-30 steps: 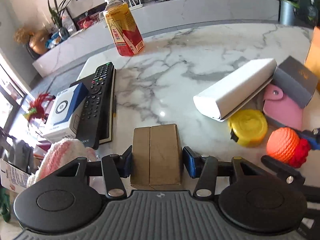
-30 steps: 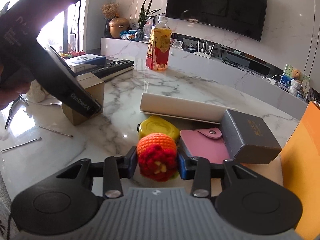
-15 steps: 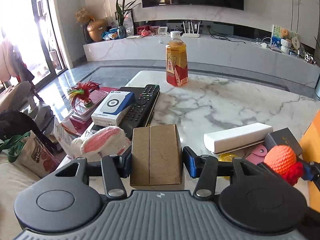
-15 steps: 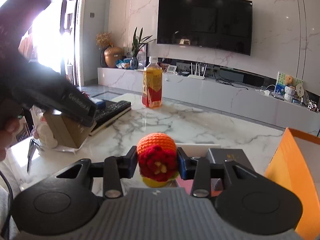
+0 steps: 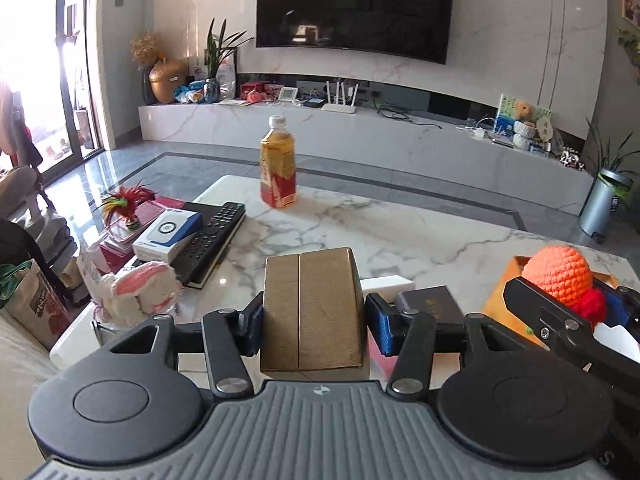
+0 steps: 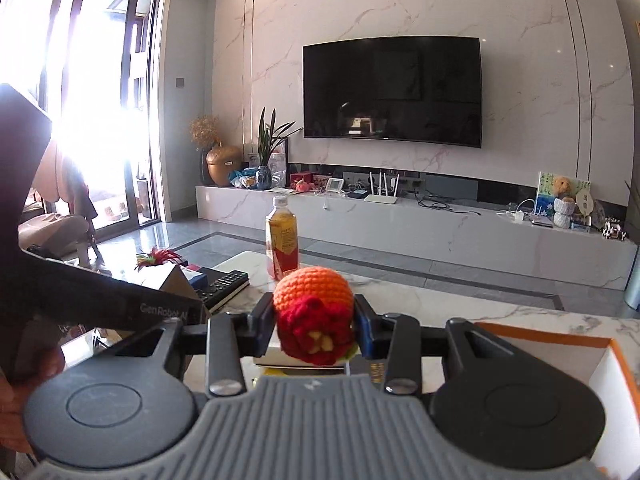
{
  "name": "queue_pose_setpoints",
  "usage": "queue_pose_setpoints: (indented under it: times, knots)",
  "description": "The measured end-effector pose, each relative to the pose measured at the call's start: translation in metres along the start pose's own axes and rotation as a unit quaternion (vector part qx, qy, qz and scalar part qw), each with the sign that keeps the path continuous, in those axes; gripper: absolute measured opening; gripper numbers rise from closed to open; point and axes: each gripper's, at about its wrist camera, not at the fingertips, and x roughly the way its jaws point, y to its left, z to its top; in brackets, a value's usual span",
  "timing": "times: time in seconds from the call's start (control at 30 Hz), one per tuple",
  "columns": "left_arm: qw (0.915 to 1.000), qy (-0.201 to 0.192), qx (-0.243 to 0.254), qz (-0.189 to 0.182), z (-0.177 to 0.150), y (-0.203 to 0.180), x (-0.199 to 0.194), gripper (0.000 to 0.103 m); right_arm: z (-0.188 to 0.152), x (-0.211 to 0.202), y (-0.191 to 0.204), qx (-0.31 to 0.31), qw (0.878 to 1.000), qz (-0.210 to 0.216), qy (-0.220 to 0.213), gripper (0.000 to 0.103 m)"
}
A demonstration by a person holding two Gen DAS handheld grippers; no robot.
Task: Organize objects
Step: 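Carry the kraft box and crochet ball over the orange box with both tools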
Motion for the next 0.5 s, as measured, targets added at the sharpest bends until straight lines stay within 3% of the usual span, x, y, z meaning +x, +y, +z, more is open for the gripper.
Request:
queue_pose_setpoints:
  times: [0.13, 0.27, 0.5]
  knots:
    - [0.9991, -0.006, 0.018, -0.037, -0.002, -0.04, -0.007, 0.059, 0.009, -0.022, -0.034, 0.001, 0.999, -0.042, 0.015, 0.043]
    - [0.9968, -0.004, 0.034, -0.073, -0.004, -0.077, -0.008, 0.06, 0.002, -0.035, -0.068, -0.04, 0.994, -0.096, 0.045, 0.043]
    - [0.9914, 0.011, 0.058, -0.117, -0.015, -0.127, 0.007, 0.059, -0.026, -0.021, -0.134, 0.025, 0.986, -0.085, 0.14, 0.043]
